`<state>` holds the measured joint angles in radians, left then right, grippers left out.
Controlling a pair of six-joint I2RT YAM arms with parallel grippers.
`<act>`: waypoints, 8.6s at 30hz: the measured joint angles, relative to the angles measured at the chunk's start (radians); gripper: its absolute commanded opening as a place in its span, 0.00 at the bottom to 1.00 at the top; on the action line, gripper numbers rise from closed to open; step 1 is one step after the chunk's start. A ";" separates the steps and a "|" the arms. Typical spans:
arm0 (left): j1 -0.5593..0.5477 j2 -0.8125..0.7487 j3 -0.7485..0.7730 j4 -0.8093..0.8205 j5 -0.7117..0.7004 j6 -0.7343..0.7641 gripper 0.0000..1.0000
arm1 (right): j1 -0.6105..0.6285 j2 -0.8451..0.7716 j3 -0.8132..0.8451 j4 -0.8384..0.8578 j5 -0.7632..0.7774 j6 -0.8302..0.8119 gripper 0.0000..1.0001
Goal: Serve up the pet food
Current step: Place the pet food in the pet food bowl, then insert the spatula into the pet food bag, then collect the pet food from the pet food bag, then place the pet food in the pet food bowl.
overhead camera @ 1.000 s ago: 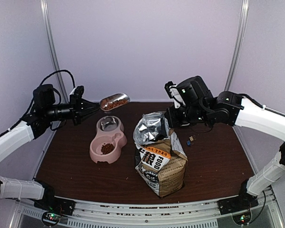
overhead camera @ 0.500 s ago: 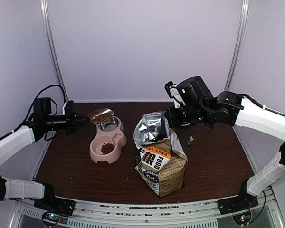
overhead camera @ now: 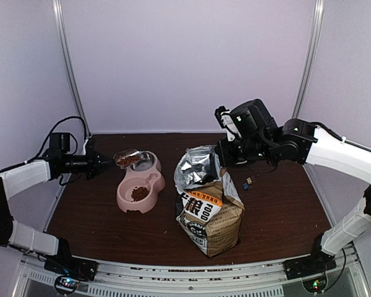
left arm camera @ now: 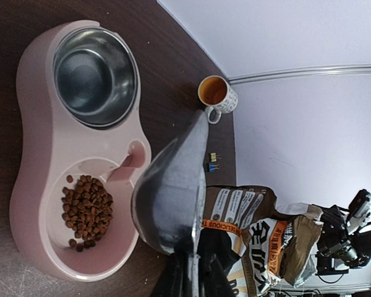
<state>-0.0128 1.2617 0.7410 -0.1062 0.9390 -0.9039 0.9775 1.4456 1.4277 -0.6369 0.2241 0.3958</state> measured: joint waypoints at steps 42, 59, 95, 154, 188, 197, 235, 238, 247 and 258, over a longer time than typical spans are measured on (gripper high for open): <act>0.032 0.380 0.332 -0.298 -0.203 0.385 0.00 | 0.000 0.000 0.006 -0.012 0.005 -0.004 0.00; 0.005 0.411 0.417 -0.369 -0.276 0.451 0.00 | 0.000 0.010 0.011 -0.012 0.005 -0.005 0.00; -0.155 0.392 0.529 -0.496 -0.563 0.663 0.00 | 0.000 0.014 0.021 -0.024 0.005 -0.006 0.00; -1.057 0.416 0.944 -0.840 -0.975 0.792 0.00 | 0.000 0.030 0.019 -0.015 -0.010 -0.003 0.00; -1.066 0.535 0.825 -0.652 -0.833 0.838 0.00 | 0.002 0.047 0.019 -0.002 -0.009 0.000 0.00; -1.018 0.538 0.816 -0.653 -0.636 0.902 0.00 | -0.001 0.048 0.019 -0.003 -0.023 0.001 0.00; -0.717 0.195 0.435 -0.274 -0.034 0.154 0.00 | -0.002 0.046 0.019 -0.027 -0.032 0.001 0.00; -0.698 0.171 0.402 -0.209 -0.022 0.081 0.00 | -0.002 0.044 0.019 -0.027 -0.032 0.001 0.00; -0.657 0.108 0.360 -0.095 -0.015 -0.026 0.00 | -0.002 0.041 0.019 -0.029 -0.032 0.001 0.00; -0.633 0.068 0.289 0.032 0.011 -0.142 0.00 | -0.002 0.041 0.019 -0.030 -0.031 0.001 0.00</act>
<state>-0.6456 1.3293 1.0302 -0.0742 0.9501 -1.0458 0.9756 1.4868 1.4464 -0.6666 0.1932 0.3965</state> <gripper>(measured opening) 0.120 0.010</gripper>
